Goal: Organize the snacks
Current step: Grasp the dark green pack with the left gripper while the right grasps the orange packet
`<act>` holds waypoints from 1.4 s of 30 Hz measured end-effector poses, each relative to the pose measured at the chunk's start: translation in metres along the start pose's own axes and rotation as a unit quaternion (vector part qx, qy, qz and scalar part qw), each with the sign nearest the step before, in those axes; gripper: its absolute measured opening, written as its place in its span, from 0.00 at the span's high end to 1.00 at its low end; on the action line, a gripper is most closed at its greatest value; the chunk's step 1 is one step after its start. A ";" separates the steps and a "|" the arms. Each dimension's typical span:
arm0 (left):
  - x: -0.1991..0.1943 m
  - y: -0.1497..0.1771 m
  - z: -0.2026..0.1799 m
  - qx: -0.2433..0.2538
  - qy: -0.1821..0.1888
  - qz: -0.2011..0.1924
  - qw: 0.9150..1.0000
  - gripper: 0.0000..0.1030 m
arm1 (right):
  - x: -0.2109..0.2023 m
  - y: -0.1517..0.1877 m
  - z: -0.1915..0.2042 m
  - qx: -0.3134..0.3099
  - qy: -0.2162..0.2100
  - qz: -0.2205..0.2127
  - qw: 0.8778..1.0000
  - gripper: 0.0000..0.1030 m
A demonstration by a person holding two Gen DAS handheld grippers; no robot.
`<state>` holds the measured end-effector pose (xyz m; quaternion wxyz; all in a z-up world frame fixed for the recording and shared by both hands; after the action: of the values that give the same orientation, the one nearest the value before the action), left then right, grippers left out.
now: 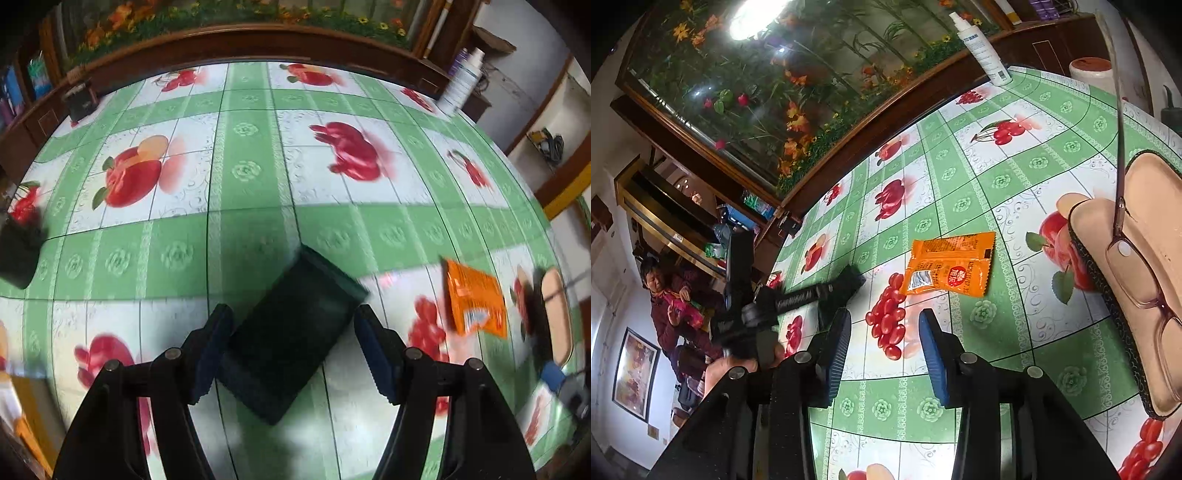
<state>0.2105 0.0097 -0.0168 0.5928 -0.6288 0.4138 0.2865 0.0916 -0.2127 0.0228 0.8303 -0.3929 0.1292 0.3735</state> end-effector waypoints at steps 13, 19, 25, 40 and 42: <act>-0.009 0.020 -0.018 -0.003 -0.084 -0.030 0.996 0.58 | -0.006 -0.012 -0.003 -0.033 0.036 -0.032 0.998 0.59; -0.041 0.073 -0.008 -0.035 -0.095 -0.058 0.993 0.58 | 0.014 -0.022 -0.006 -0.084 0.064 -0.023 0.994 0.59; -0.059 0.103 0.005 -0.035 -0.095 -0.108 0.989 0.58 | 0.055 -0.047 -0.010 -0.122 0.091 -0.011 0.988 0.40; -0.058 0.101 0.009 -0.029 -0.085 -0.114 0.989 0.58 | 0.084 -0.005 0.005 -0.149 0.050 0.109 0.982 0.33; -0.059 0.101 0.011 -0.034 -0.085 -0.115 0.989 0.58 | 0.090 0.001 0.008 -0.155 0.037 0.111 0.981 0.32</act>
<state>0.0962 0.0359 -0.0195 0.6334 -0.6649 0.2769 0.2830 0.1523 -0.1595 -0.0180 0.7071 -0.5139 0.1434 0.4640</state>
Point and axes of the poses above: each gripper's, at about its wrist camera, not at the fingertips, and x roughly the way its jaws point, z to its left, y to its underside, the point moved 5 cm from there along x, roughly the way its jaws point, and after that the axes turned 5 degrees about -z, right-handed, at the moved point
